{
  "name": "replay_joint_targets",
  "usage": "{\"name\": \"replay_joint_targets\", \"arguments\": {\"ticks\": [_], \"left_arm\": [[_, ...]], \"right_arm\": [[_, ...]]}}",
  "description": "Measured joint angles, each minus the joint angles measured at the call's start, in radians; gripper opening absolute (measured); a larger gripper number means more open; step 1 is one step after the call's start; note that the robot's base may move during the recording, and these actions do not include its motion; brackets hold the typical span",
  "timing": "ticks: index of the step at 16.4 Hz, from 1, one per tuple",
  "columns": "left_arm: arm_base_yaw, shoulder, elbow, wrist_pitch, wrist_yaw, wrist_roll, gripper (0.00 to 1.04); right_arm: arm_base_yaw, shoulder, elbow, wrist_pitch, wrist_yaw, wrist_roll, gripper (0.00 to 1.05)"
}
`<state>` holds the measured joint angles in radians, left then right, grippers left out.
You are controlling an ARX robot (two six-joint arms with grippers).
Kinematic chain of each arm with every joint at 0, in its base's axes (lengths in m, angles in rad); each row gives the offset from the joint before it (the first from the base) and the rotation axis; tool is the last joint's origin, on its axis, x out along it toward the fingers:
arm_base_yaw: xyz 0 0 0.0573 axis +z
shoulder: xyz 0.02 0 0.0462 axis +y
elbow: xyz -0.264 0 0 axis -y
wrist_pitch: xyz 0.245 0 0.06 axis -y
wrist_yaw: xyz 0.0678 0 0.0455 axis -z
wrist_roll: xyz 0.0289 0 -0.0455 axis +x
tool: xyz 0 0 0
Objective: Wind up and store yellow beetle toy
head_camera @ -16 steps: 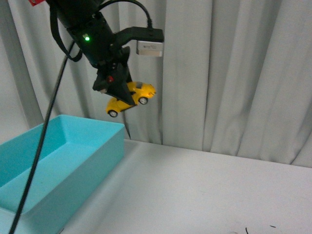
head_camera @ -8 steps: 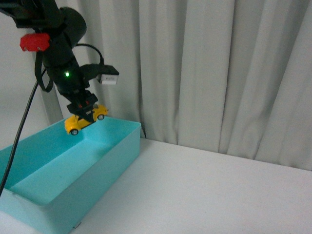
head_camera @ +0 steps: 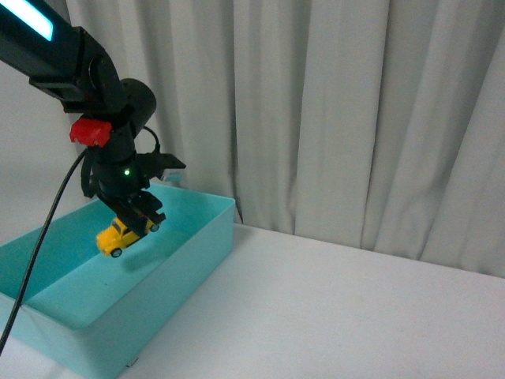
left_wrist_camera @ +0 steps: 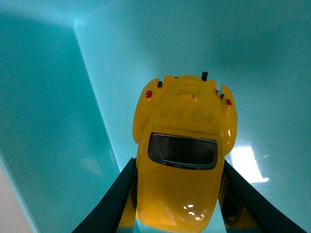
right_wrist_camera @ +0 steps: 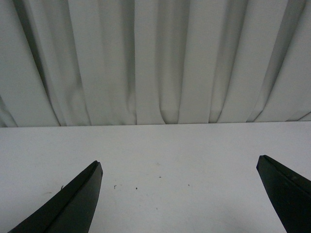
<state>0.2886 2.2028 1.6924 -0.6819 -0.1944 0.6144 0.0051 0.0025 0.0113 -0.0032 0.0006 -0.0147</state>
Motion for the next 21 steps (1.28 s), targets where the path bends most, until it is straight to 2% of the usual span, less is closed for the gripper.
{"name": "replay_joint_targets", "arguments": {"ticks": [3, 12, 16, 17, 21], "left_arm": [[0.031, 0.053, 0.011, 0.014, -0.053, -0.048, 0.40], [0.004, 0.096, -0.035, 0.034, -0.060, -0.152, 0.43], [0.003, 0.098, -0.036, 0.026, -0.035, -0.163, 0.94], [0.001, 0.089, -0.040, 0.026, -0.011, -0.162, 0.99], [0.001, -0.122, -0.128, 0.121, 0.191, -0.114, 0.98]], "right_arm": [[0.000, 0.000, 0.000, 0.000, 0.000, 0.000, 0.98], [0.000, 0.000, 0.000, 0.000, 0.000, 0.000, 0.98], [0.000, 0.000, 0.000, 0.000, 0.000, 0.000, 0.98], [0.000, 0.000, 0.000, 0.000, 0.000, 0.000, 0.98], [0.000, 0.000, 0.000, 0.000, 0.000, 0.000, 0.98]]}}
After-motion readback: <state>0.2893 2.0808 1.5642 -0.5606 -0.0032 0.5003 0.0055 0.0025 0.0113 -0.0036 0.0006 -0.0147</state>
